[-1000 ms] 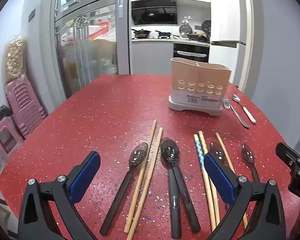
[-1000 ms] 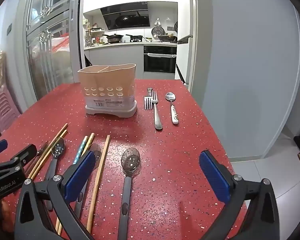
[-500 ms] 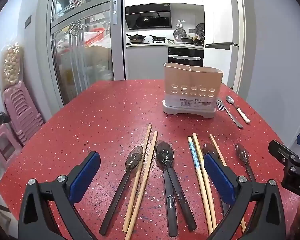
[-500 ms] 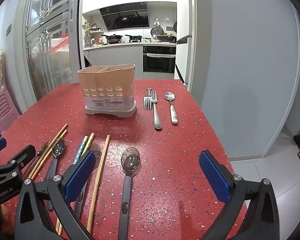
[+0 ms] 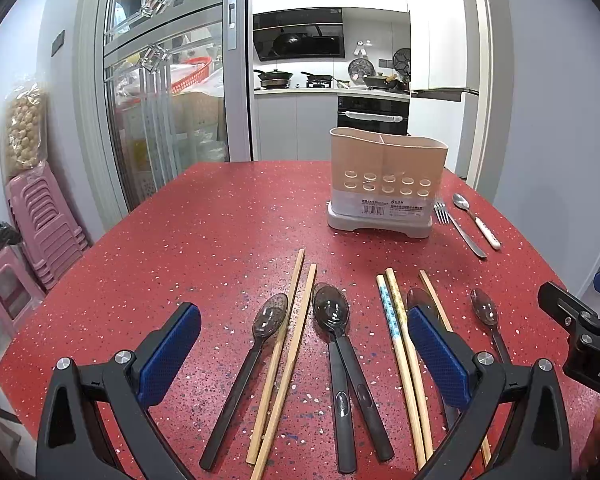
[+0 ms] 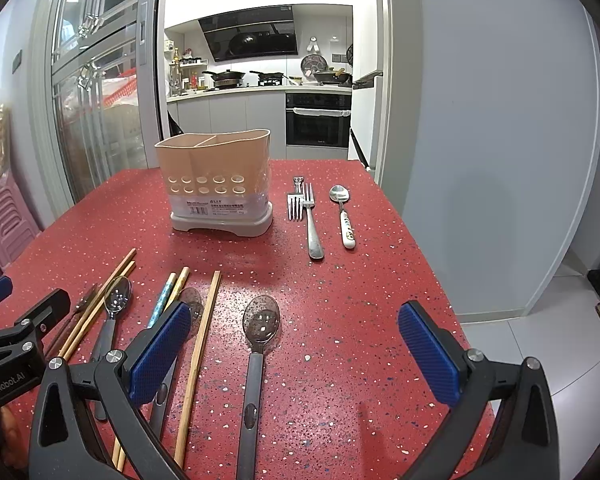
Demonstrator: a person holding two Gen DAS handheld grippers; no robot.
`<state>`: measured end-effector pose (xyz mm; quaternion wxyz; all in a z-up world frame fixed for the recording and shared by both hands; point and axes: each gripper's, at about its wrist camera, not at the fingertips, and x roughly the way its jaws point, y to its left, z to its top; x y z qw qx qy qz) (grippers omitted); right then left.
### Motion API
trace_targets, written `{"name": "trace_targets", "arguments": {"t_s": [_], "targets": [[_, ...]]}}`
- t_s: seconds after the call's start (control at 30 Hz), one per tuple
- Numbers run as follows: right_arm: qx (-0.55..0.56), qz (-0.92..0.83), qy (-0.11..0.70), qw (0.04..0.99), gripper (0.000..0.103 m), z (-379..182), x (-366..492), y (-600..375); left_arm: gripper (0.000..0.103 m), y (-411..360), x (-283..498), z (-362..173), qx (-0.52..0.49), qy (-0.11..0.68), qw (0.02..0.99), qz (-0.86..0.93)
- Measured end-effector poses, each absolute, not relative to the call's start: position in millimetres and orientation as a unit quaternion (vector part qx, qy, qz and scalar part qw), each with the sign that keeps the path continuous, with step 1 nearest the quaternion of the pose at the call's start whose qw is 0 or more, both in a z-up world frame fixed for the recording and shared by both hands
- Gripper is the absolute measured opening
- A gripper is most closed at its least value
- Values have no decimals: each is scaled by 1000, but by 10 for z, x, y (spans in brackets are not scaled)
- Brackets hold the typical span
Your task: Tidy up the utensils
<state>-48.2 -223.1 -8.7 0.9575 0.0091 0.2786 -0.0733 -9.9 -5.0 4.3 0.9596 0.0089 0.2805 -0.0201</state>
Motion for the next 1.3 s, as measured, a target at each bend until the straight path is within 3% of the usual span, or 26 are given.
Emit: {"name": "trace_targets", "arguments": {"t_s": [1.3], "targets": [[9, -70, 276, 958, 103, -62, -508, -2222, 103, -33, -115, 76, 8, 277, 961, -20]]}}
